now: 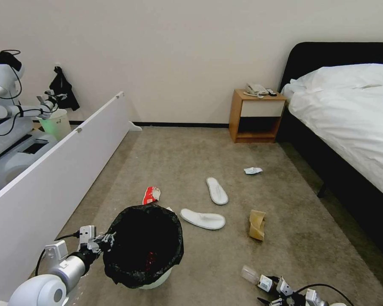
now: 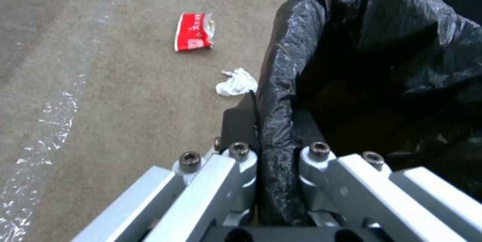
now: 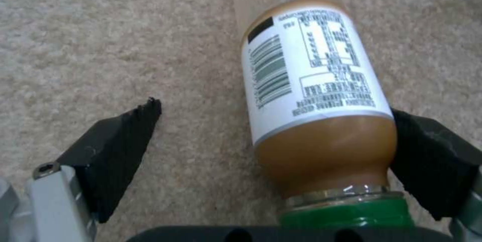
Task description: Pick up the trash bin, then pick up the garbage from the floor and place it into the trash bin.
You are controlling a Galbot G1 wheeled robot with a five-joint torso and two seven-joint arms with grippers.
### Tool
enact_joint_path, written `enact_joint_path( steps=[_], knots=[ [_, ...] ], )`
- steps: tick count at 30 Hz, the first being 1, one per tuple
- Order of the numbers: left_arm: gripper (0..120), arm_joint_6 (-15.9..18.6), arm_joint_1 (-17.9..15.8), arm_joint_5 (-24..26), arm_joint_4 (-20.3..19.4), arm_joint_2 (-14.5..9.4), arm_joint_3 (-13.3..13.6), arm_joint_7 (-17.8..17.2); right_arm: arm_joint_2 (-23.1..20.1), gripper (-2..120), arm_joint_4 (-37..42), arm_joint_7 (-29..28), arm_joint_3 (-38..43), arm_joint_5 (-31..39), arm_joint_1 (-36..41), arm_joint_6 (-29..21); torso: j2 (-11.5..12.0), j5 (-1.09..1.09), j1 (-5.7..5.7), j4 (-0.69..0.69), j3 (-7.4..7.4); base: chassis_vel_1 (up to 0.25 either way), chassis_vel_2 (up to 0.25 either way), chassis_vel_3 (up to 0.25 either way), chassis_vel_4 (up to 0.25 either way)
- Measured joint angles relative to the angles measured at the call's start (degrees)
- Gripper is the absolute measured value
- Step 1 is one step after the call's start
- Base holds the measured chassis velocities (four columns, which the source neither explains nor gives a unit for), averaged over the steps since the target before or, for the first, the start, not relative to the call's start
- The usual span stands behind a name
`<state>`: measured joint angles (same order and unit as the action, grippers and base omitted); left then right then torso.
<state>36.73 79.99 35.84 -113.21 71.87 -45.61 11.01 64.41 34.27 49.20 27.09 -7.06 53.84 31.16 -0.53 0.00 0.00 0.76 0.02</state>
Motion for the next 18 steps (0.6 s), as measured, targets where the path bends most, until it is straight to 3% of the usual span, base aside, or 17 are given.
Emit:
enact_joint_path(
  steps=[3, 13, 15, 18],
  knots=[
    [5, -0.1, 0.2, 0.0, -0.1, -0.1, -0.2, 0.1, 0.0, 98, -0.3, -0.1, 0.0, -0.2, -0.2, 0.1, 0.0, -0.01, 0.0, 0.0, 0.0, 0.0, 0.0, 0.0, 0.0],
    [5, -0.1, 0.2, -0.2, -0.1, 0.1, 0.1, 0.1, 0.1, 64, -0.5, -0.2, 0.1, -0.1, -0.5, 0.7, 0.0, 0.0, 0.0, 0.0, 0.0, 0.0, 0.0, 0.0, 0.0],
    [5, -0.1, 0.1, -0.3, -0.1, 0.1, 0.2, 0.1, -0.1, 52, -0.6, -0.2, 0.2, 0.0, -0.5, 0.8, 0.0, -0.01, 0.0, 0.0, 0.0, 0.0, 0.0, 0.0, 0.0],
    [5, -0.1, 0.2, -0.4, -0.1, 0.1, 0.4, 0.1, -0.2, 45, -0.6, -0.2, 0.3, 0.1, -0.5, 0.9, 0.0, 0.0, 0.0, 0.0, 0.0, 0.0, 0.0, 0.0, 0.0]
  ],
)
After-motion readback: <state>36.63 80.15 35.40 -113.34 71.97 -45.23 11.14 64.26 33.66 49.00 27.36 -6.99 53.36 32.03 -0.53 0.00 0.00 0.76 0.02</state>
